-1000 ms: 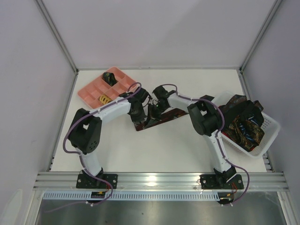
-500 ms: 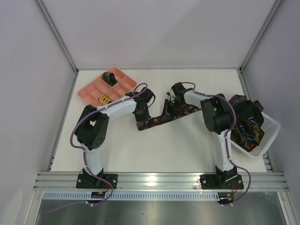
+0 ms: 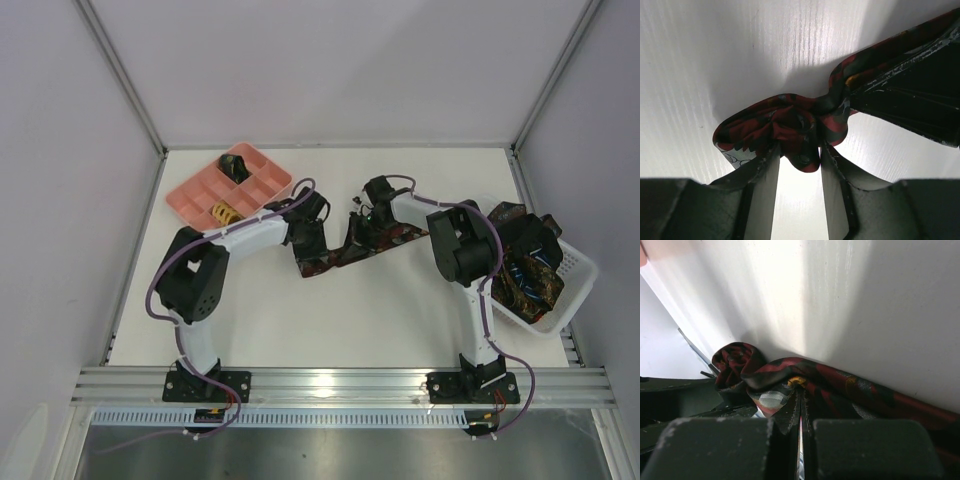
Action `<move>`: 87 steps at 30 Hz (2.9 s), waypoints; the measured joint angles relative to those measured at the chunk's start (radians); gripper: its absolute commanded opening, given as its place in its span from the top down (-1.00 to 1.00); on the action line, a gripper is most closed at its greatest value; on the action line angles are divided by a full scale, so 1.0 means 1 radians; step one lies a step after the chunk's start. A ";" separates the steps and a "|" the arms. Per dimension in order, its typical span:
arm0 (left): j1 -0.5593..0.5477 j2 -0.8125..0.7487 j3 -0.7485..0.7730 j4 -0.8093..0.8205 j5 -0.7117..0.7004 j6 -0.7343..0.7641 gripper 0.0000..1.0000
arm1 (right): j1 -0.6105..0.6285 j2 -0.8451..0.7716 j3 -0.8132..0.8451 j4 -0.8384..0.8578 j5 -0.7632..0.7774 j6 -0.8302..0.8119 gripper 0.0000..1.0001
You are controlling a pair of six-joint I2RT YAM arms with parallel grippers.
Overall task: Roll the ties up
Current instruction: Roll the tie
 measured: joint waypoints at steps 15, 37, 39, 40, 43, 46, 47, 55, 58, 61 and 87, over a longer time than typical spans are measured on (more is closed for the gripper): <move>0.000 -0.162 -0.166 0.129 0.017 0.060 0.08 | 0.006 0.000 0.133 -0.060 -0.061 -0.017 1.00; 0.000 -0.225 -0.266 0.256 0.050 0.092 0.06 | 0.083 0.000 0.149 -0.016 -0.217 0.073 1.00; 0.000 -0.226 -0.271 0.261 0.050 0.095 0.05 | 0.095 0.002 0.144 -0.016 -0.224 0.073 1.00; 0.000 -0.226 -0.273 0.261 0.052 0.097 0.06 | 0.101 0.003 0.143 -0.015 -0.227 0.073 1.00; -0.001 -0.228 -0.281 0.263 0.051 0.101 0.06 | 0.111 0.016 0.141 -0.005 -0.227 0.073 1.00; -0.001 -0.230 -0.286 0.263 0.051 0.102 0.07 | 0.115 0.027 0.127 0.002 -0.226 0.073 1.00; -0.001 -0.230 -0.286 0.264 0.051 0.102 0.07 | 0.115 0.031 0.126 0.002 -0.225 0.073 1.00; -0.001 -0.285 -0.288 0.267 0.057 0.127 -0.41 | 0.114 0.051 0.118 0.002 -0.196 0.069 1.00; 0.008 -0.365 -0.291 0.256 0.088 0.197 -0.99 | 0.114 0.051 0.118 0.004 -0.186 0.066 1.00; 0.021 -0.435 -0.264 0.219 0.122 0.320 -0.99 | 0.112 0.051 0.118 0.005 -0.184 0.060 1.00; 0.003 -0.190 -0.303 0.293 0.113 1.020 -0.86 | 0.070 0.051 0.117 0.022 -0.183 0.083 1.00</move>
